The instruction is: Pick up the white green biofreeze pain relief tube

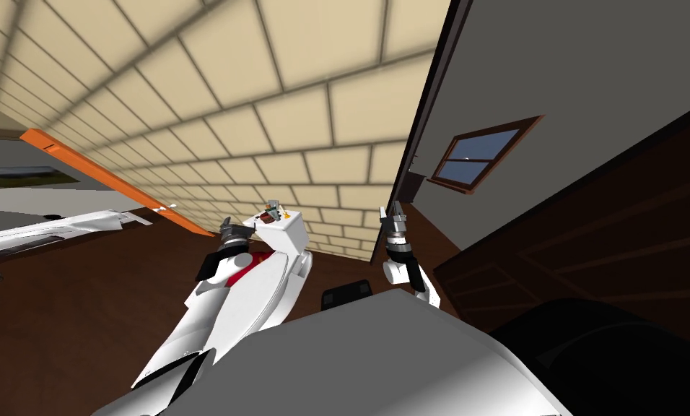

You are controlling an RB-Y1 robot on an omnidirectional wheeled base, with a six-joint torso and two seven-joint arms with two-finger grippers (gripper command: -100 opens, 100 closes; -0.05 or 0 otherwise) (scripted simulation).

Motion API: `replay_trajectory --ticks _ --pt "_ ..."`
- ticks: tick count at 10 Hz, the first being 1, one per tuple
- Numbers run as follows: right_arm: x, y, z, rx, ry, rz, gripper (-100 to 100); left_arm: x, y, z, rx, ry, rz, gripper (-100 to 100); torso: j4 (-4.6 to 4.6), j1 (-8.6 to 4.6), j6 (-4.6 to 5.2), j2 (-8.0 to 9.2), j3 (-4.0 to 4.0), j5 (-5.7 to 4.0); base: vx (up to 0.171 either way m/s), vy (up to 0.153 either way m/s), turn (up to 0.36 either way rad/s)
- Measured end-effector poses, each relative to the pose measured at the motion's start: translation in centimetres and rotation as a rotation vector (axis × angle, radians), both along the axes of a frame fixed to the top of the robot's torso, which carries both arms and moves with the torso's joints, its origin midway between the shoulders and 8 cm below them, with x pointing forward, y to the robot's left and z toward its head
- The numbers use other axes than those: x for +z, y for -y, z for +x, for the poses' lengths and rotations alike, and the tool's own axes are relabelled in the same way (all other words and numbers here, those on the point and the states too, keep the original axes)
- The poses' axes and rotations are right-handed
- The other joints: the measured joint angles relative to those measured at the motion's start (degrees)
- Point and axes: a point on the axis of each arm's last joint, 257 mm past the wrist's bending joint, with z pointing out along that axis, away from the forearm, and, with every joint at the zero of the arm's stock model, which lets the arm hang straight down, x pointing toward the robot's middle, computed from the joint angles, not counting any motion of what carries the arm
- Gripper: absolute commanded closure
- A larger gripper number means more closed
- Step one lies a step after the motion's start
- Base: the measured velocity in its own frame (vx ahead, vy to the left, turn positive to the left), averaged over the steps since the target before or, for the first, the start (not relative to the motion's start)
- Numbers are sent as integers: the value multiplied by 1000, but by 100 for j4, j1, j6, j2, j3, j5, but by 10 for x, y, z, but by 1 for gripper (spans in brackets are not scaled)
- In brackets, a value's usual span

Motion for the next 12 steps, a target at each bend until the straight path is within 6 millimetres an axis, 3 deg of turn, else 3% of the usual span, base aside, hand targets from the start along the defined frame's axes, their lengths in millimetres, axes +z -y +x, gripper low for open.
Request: replay_trajectory --ticks 6,12 --pt "0 0 0 0 0 0 0 -30 -29 18 24 18 -255 -100 -1 6 0 -5 -3 1 32 -39 5" --pt "0 0 0 0 0 0 0 -61 -42 37 40 40 -501 -100 -3 9 0 -12 -7 2 52 -30 9"
